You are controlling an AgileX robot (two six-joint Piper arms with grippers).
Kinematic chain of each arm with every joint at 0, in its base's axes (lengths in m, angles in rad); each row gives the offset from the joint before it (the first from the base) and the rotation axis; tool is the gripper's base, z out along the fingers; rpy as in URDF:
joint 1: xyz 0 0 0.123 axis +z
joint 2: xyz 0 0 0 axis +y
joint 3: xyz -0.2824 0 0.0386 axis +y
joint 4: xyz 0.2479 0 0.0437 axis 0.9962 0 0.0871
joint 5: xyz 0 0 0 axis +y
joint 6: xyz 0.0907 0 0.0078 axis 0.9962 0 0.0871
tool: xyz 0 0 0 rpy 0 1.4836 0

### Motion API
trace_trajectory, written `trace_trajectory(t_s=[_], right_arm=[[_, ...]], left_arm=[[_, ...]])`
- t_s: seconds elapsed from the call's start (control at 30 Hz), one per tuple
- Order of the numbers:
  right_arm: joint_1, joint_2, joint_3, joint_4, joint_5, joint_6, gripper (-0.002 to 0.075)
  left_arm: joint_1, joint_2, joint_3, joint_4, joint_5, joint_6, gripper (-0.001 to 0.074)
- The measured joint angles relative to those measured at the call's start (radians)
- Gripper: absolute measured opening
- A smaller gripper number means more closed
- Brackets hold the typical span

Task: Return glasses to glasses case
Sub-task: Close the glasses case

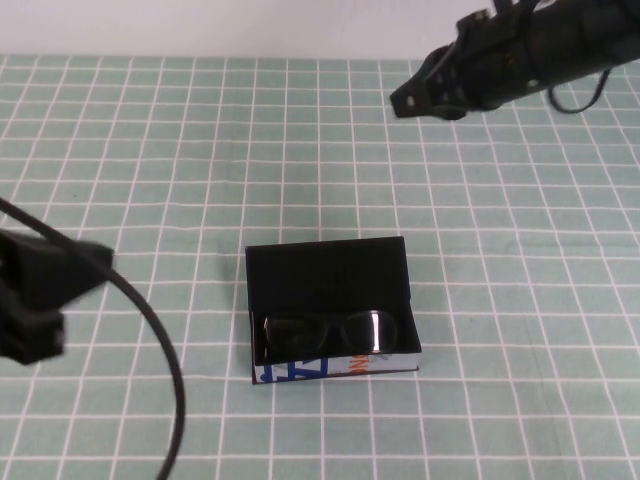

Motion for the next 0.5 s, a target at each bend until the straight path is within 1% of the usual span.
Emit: trace_trajectory(t_s=[0.07,0.13,0.33,0.5], right_arm=[[0.0,0.033,0.0,0.031,-0.003,0.0,-0.0011],[0.0,0.063,0.0,0.047,-0.005,0.0,-0.0011],[0.0,0.143,0.0,0.088,-0.027,0.0,-0.0011],[0.0,0.191,0.0,0.107,-0.062,-0.015,-0.0011]], left_arm=[[-0.012,0.023,0.052,-0.05,-0.021,0.04,-0.0002],[-0.047,0.025,0.104,-0.084,-0.079,0.06,-0.0002],[-0.211,0.033,0.241,-0.107,-0.295,0.101,-0.0002],[-0.354,0.112,0.261,-0.114,-0.413,0.155,-0.0002]])
